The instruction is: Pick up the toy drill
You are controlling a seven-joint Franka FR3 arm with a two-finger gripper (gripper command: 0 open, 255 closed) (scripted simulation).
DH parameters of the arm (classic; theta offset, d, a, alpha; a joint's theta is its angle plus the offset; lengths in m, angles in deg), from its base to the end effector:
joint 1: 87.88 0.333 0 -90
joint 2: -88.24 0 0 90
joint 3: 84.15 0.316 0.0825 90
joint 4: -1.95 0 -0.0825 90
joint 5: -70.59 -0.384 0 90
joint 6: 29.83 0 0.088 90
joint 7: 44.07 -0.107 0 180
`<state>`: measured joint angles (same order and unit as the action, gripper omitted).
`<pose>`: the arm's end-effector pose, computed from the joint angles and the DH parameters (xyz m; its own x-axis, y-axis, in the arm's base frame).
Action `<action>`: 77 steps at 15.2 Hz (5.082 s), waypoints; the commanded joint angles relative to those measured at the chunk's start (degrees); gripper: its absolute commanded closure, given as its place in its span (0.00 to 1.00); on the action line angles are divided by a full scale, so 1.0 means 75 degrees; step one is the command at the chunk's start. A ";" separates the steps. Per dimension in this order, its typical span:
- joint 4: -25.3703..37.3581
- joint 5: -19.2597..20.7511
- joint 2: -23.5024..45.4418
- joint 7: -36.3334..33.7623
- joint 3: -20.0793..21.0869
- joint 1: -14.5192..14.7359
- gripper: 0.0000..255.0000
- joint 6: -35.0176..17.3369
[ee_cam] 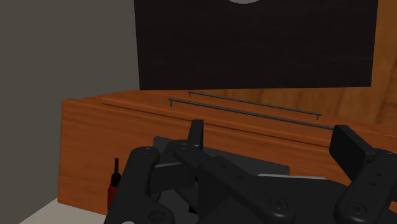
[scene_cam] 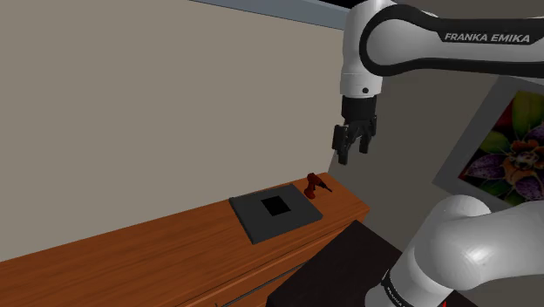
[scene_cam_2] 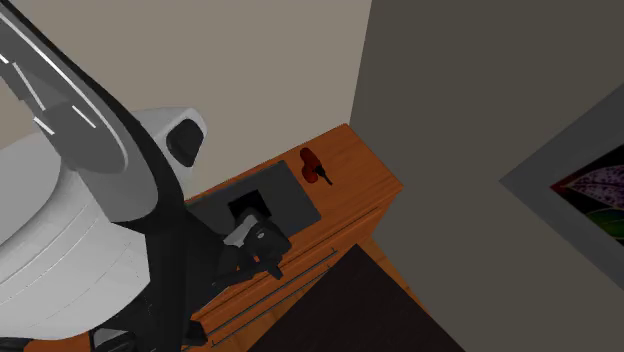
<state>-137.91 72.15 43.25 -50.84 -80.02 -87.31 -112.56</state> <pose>0.2874 0.0250 0.5409 0.9770 -0.0722 -0.2004 -0.0525 -0.9934 0.1023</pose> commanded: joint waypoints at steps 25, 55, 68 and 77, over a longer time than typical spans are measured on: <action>-0.0265 0.1298 0.4863 0.2444 -0.2530 -0.1172 0.00 -0.5865; 0.3971 -0.0883 1.1206 0.5042 -0.2326 -0.2784 1.00 -0.8277; 0.3878 -0.0812 1.0856 0.5020 -0.2400 -0.2723 1.00 -0.8020; 0.3761 -0.0639 1.0110 0.4963 -0.2558 -0.2598 1.00 -0.7400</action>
<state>-109.74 67.21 119.68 -13.57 -99.08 -106.89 -168.67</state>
